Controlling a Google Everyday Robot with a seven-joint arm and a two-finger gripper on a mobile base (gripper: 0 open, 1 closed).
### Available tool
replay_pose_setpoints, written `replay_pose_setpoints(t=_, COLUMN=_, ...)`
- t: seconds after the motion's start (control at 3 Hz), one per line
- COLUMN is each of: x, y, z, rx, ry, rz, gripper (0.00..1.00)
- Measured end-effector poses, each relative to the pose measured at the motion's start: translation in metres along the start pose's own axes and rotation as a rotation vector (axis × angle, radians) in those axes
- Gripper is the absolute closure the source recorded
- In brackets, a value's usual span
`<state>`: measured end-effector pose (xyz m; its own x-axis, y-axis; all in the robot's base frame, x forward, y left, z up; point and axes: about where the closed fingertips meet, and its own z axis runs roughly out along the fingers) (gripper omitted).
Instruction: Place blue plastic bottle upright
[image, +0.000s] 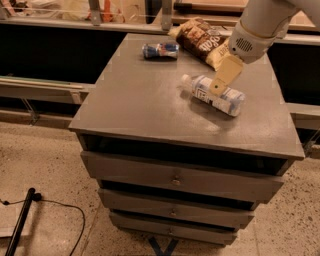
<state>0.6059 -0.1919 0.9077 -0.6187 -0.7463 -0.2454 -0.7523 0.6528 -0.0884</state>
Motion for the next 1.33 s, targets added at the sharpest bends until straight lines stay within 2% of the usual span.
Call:
replay_pose_setpoints(t=0.33, x=-0.022, y=-0.012, z=0.022, rx=0.004, ry=0.023, rz=0.042, gripper=0.00)
replay_pose_setpoints(t=0.67, x=-0.026, y=-0.013, z=0.024, rx=0.004, ry=0.021, rz=0.043, gripper=0.00)
replay_pose_setpoints(t=1.0, x=-0.024, y=-0.013, z=0.028, rx=0.018, ry=0.013, rz=0.082, gripper=0.00)
replay_pose_setpoints(t=1.33, x=-0.022, y=-0.019, z=0.043, rx=0.044, ry=-0.006, rz=0.165, gripper=0.00)
